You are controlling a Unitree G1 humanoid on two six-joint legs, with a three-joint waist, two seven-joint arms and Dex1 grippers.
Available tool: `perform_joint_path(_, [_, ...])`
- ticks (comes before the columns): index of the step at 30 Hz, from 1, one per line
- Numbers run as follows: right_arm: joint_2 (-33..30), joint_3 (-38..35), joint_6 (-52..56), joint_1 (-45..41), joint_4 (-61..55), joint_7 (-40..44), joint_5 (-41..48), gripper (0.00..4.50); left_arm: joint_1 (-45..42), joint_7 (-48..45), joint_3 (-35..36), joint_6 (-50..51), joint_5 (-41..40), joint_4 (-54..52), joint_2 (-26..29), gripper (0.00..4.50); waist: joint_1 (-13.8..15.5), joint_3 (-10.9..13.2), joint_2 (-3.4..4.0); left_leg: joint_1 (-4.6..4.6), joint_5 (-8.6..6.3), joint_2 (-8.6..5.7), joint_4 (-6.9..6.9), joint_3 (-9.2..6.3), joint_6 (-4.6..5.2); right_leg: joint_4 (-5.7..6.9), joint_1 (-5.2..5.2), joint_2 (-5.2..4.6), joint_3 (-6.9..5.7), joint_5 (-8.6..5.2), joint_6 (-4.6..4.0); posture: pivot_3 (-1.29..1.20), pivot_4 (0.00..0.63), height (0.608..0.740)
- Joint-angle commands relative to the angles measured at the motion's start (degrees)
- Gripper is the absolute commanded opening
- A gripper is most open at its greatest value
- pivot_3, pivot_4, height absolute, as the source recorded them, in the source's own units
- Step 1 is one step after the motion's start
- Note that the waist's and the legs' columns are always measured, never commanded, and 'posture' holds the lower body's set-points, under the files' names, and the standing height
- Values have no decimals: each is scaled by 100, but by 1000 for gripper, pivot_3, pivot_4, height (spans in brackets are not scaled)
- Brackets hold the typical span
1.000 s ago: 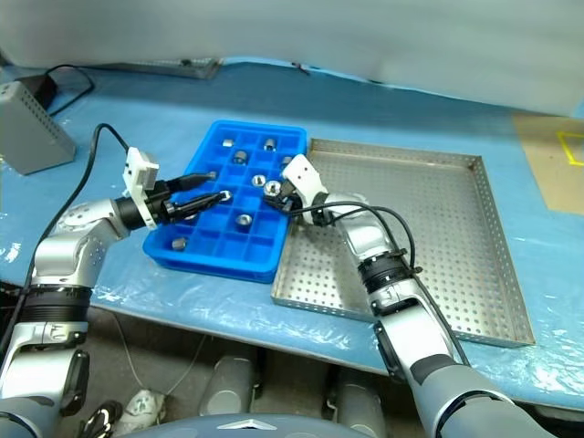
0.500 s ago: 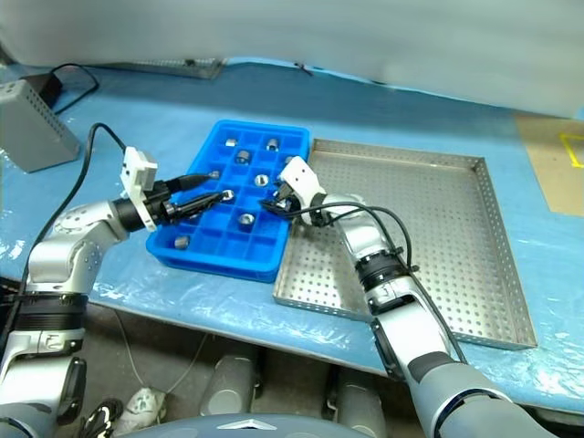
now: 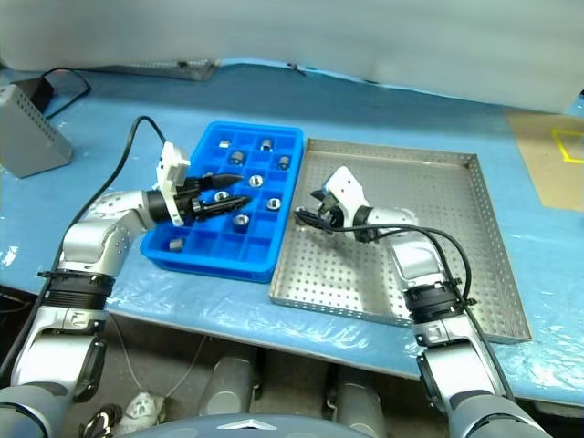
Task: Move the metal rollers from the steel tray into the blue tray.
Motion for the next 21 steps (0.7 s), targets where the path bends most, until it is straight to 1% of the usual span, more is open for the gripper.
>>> perform_joint_path(1, [90, 39, 1, 101, -179, -52, 96, 2972, -186, -96, -1, -138, 22, 68, -39, 3445, -38, 0, 0, 0, 0, 0, 0, 0, 0, 0, 0, 0, 0, 0, 0, 236, 150, 740])
perform_joint_path(6, [355, 258, -537, 7, 661, -368, -264, 2972, -202, -131, -22, -141, 22, 60, -39, 3445, -69, 0, 0, -3, -1, 0, 2, 0, 1, 0, 0, -1, 0, 0, -2, 245, 150, 740])
perform_joint_path(13, [553, 264, -1189, -245, 1891, -549, -468, 2972, -113, -117, -27, -64, 12, -101, -5, 3445, -72, -1, 0, -5, -1, 0, 12, 0, 2, 3, 4, -3, -1, 0, -3, 258, 150, 740])
perform_joint_path(20, [652, 238, -1547, -364, 2417, -608, -526, 2972, -81, -81, -32, -14, 7, -180, -5, 3445, -71, -1, 0, 8, -4, 0, 14, 0, 7, 8, 12, -3, -1, 1, -4, 263, 150, 740])
perform_joint_path(21, [663, 217, -1578, -343, 2374, -573, -481, 2801, -75, -76, -34, -5, 5, -194, -8, 3445, -72, -1, 0, 10, -5, 0, 14, 0, 9, 8, 15, -3, -1, 1, -4, 264, 150, 740])
